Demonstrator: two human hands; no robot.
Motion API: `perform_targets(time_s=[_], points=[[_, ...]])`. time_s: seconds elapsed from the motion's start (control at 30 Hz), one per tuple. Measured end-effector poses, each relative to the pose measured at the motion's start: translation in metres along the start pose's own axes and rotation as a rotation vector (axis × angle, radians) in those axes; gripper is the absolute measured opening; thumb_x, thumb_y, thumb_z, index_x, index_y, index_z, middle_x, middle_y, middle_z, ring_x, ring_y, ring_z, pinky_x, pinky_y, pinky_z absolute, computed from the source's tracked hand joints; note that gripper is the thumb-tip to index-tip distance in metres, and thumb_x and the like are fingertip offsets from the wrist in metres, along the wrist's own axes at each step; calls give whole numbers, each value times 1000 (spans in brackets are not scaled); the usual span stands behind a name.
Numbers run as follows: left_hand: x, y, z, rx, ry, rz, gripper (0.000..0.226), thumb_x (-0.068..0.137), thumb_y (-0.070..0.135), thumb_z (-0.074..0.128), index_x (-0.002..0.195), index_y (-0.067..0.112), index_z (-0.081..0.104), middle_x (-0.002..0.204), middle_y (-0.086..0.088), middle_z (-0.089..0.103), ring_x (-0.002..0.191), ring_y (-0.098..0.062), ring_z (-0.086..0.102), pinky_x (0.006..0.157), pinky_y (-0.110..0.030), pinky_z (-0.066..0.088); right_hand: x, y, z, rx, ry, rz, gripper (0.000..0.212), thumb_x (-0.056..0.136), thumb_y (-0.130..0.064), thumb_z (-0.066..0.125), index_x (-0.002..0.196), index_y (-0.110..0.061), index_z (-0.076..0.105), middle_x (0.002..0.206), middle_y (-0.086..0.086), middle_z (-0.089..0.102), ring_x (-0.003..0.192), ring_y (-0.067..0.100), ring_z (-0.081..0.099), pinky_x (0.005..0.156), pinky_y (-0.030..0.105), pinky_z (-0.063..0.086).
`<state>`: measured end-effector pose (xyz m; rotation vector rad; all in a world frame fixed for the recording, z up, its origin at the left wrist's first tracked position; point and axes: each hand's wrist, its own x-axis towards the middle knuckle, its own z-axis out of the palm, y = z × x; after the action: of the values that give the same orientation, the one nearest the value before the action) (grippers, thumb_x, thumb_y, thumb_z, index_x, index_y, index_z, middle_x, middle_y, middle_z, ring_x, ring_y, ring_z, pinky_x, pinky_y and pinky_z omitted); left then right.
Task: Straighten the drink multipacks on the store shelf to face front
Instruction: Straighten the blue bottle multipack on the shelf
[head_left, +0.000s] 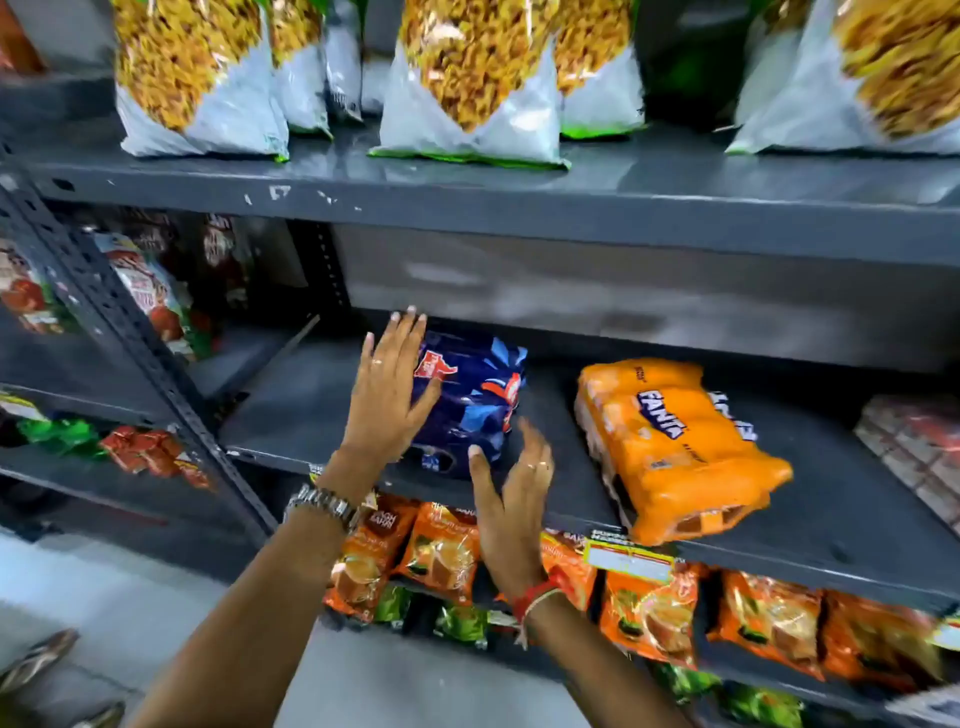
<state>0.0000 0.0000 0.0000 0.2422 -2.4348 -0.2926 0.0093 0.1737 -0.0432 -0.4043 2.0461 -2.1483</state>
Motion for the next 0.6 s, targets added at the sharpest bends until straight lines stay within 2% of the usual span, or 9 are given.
perform_targets(time_s=[0.07,0.1,0.17,0.23,0.3,0.37,0.43,0.53,0.6], points=[[16,-19,9,-169,-125,-162,66,90,32,53,145,9,24,154,-11,28,144,-23,20,118,-41,16,2,14,26,168,52,258,22,88,-31,61,106,-22,51,113,3,56,114,23,54,97,33,44],[26,-29,14,-244,-179,-239,66,88,27,59,143,6,29,150,-15,35,140,-26,29,116,-37,21,4,18,38,230,40,364,15,87,-30,62,97,-26,52,101,-2,60,102,19,59,87,26,46],[52,-39,21,-346,-256,-330,56,85,23,63,133,3,44,128,-23,56,118,-30,53,107,-36,38,14,15,60,333,-29,546,16,88,-32,61,102,-26,58,97,-5,65,83,12,61,69,18,47],[80,-43,31,-321,-413,-324,53,85,35,62,128,7,51,121,-21,62,110,-31,59,103,-40,43,28,8,80,455,-46,657,22,87,-31,62,102,-15,62,97,11,67,66,14,55,60,21,46],[102,-46,41,-245,-620,-314,70,82,55,56,138,16,39,142,-11,48,128,-27,46,112,-39,33,37,5,93,556,32,667,11,85,-28,65,86,-18,63,90,16,63,64,15,50,62,27,43],[118,-50,48,-265,-765,-330,80,73,67,56,138,22,38,142,-3,47,127,-25,46,109,-39,35,41,9,100,605,80,683,14,82,-27,69,76,-19,59,79,10,59,62,15,48,64,29,42],[127,-55,53,-266,-819,-287,83,64,74,58,130,25,47,127,2,54,116,-21,52,99,-35,41,46,11,101,637,101,709,14,80,-27,71,80,-19,60,75,6,63,63,16,54,65,29,44],[133,-67,57,-173,-869,-260,80,67,74,55,128,21,49,133,-7,55,113,-27,56,100,-36,45,57,7,92,641,167,741,30,75,-19,76,100,-17,59,100,10,71,81,20,66,67,29,52],[130,-80,59,-210,-884,-309,66,76,66,54,123,21,52,133,-10,56,98,-19,62,88,-23,51,68,5,80,564,248,735,36,70,-13,78,99,-15,57,104,12,71,87,24,68,65,28,54]])
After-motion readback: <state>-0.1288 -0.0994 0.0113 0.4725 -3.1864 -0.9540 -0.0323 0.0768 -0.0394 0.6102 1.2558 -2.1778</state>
